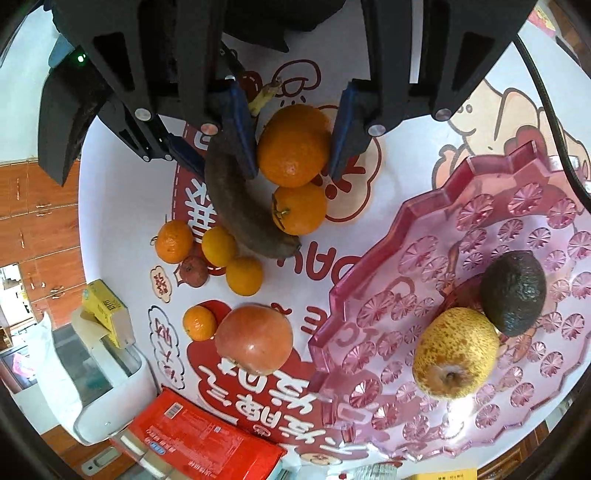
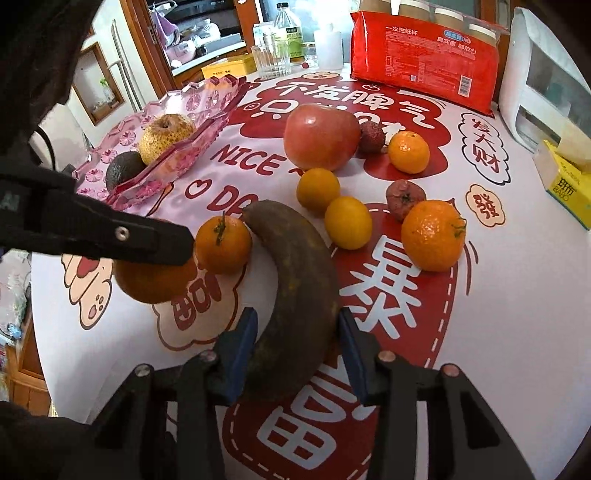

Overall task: Organize fruits
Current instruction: 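Close the left tool on the orange while the right tool grasps the banana, then carry the orange with the left tool while the right tool carries the banana to the pink bowl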

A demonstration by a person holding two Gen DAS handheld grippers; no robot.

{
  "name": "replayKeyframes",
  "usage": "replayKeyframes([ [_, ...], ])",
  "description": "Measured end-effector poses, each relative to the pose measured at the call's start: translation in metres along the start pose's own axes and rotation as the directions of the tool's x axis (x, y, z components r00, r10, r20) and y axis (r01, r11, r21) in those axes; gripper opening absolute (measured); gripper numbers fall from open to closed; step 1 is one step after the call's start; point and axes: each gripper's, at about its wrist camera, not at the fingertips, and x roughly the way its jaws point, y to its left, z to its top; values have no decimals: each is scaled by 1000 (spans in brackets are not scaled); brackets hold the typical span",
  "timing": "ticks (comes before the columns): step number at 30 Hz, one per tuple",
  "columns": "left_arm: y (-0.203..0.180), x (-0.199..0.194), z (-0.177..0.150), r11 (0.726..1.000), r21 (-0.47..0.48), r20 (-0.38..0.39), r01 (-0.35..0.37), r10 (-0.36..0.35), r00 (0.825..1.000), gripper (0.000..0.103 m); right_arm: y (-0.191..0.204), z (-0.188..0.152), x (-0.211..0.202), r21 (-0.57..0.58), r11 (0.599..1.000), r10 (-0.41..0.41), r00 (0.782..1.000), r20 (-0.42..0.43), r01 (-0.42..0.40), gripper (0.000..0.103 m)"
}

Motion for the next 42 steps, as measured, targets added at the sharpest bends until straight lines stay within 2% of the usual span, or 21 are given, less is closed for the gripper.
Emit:
replayKeyframes([
  [8, 8, -33, -16, 1000, 19, 62, 13, -14, 998, 37, -7, -5, -19, 81, 996, -39, 999, 9, 38, 37],
  [22, 37, -88, -38, 999, 35, 170, 8, -14, 985, 37, 6, -13, -66, 113, 987, -121, 988, 97, 110, 35],
  [33, 59, -124, -38, 995, 101, 202, 6, -26, 979, 37, 26, -16, -91, 174, 972, -183, 972, 146, 156, 32],
  [42, 72, -149, -28, 989, 148, 220, 13, -46, 974, 37, 41, -15, -105, 229, 953, -234, 961, 150, 197, 28],
])
